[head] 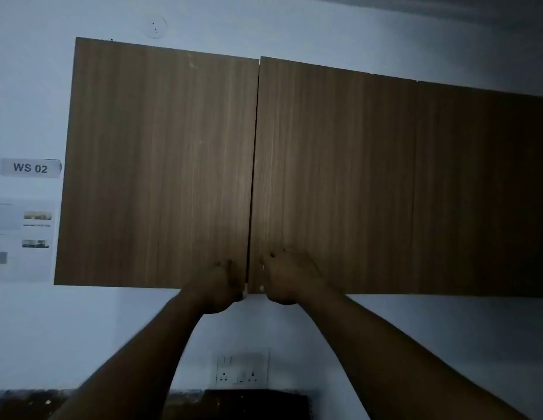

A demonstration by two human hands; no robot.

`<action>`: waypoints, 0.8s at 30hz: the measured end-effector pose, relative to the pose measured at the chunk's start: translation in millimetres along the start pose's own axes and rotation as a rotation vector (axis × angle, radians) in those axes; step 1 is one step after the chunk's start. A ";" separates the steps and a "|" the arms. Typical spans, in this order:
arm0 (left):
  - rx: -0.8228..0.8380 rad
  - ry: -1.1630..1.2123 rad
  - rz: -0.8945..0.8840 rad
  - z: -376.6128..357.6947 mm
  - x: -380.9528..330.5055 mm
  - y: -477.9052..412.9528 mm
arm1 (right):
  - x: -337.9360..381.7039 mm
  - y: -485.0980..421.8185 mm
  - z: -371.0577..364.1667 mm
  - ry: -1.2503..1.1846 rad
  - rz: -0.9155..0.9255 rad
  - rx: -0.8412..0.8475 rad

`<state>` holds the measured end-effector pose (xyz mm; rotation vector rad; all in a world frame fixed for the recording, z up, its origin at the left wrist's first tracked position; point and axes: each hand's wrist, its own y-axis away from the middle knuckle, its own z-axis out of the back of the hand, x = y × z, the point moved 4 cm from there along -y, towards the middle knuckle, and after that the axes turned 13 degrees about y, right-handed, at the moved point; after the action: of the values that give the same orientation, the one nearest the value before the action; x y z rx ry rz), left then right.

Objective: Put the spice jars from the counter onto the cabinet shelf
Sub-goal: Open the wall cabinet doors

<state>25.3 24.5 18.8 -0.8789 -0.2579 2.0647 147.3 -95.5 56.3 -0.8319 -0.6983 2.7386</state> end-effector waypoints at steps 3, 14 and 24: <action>-0.036 0.199 -0.033 -10.2 -4.3 -8.5 | 1.4 -10.7 6.4 0.067 0.015 -0.009; -0.054 0.575 0.089 -57.2 2.3 -31.9 | -0.3 -28.0 14.4 0.171 0.058 0.019; -0.054 0.640 0.140 -50.3 3.3 -25.4 | 4.0 -24.4 10.8 0.233 0.085 -0.058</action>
<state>73.9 36.2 -7.6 -1.5679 0.0997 1.7905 139.1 -77.2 74.2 -1.1954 -0.7119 2.6442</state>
